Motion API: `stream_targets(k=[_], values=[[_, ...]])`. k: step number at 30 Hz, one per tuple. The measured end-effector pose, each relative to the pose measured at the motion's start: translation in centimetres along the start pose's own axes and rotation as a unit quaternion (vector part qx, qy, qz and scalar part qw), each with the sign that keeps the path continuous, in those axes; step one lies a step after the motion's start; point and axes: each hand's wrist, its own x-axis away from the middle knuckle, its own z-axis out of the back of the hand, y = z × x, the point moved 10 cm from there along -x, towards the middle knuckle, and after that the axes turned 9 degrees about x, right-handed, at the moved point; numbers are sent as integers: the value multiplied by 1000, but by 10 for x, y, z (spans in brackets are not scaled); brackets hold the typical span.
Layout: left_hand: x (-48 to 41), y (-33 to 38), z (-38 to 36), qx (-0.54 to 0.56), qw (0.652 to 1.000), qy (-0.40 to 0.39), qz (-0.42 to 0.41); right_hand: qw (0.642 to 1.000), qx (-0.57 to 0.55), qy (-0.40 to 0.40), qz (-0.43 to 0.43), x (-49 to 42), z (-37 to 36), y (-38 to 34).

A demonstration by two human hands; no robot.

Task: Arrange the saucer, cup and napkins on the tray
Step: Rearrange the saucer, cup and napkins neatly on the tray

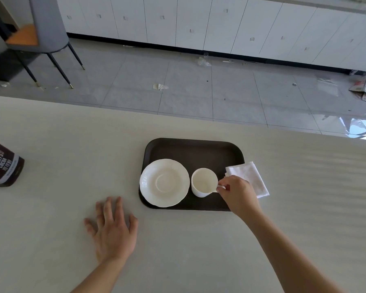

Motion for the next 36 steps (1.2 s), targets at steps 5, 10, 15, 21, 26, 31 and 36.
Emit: stream_targets(k=[5, 10, 15, 21, 26, 31, 36], values=[[0, -1, 0, -3, 1000, -1, 1, 997, -44, -31, -54, 6, -4, 14], [0, -2, -2, -6, 1000, -4, 3, 991, -99, -28, -82, -39, 12, 0], [-2, -2, -1, -8, 1000, -5, 5, 991, -8, -132, 17, -91, -12, -68], [-1, -2, -2, -13, 1000, -8, 2, 947, 109, -297, 60, -97, -53, -108], [-1, -1, -2, -13, 1000, -10, 2, 936, 125, -316, 90, -102, -70, -117], [-2, -2, -4, -16, 1000, -12, 1, 939, 103, -318, 76, -107, -84, -115], [-2, -3, -4, -22, 1000, -18, 5, 943, 40, -326, 53, -112, -89, -111]])
